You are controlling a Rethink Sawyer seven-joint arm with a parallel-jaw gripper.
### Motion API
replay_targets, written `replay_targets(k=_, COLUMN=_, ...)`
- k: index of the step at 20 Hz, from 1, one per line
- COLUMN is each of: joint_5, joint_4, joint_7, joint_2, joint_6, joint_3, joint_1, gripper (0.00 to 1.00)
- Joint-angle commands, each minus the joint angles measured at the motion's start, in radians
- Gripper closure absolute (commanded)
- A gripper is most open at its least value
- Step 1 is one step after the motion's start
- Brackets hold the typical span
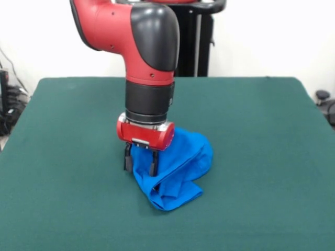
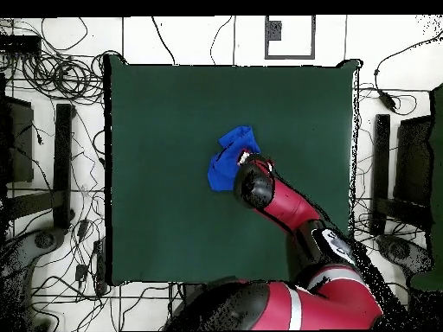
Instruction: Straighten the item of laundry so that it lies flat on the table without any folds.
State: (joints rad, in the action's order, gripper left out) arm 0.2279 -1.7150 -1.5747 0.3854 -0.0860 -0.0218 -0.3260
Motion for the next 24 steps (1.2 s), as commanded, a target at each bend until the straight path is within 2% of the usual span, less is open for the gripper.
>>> replay_targets(k=1, joint_5=-0.06, joint_4=-0.02, joint_7=-0.225, joint_2=-0.043, joint_6=-0.102, joint_3=-0.135, joint_1=0.007, gripper=0.0)
replay_targets(k=13, joint_5=-0.06, joint_4=-0.015, joint_7=-0.225, joint_2=-0.037, joint_6=-0.096, joint_3=-0.102, joint_1=0.03, gripper=0.0)
replay_targets(k=14, joint_5=-0.059, joint_4=-0.015, joint_7=-0.226, joint_2=-0.037, joint_6=-0.097, joint_3=-0.1, joint_1=0.03, gripper=1.0)
replay_targets(k=24, joint_5=-0.074, joint_4=-0.014, joint_7=-0.223, joint_2=-0.037, joint_6=-0.121, joint_3=-0.099, joint_1=0.023, gripper=1.0)
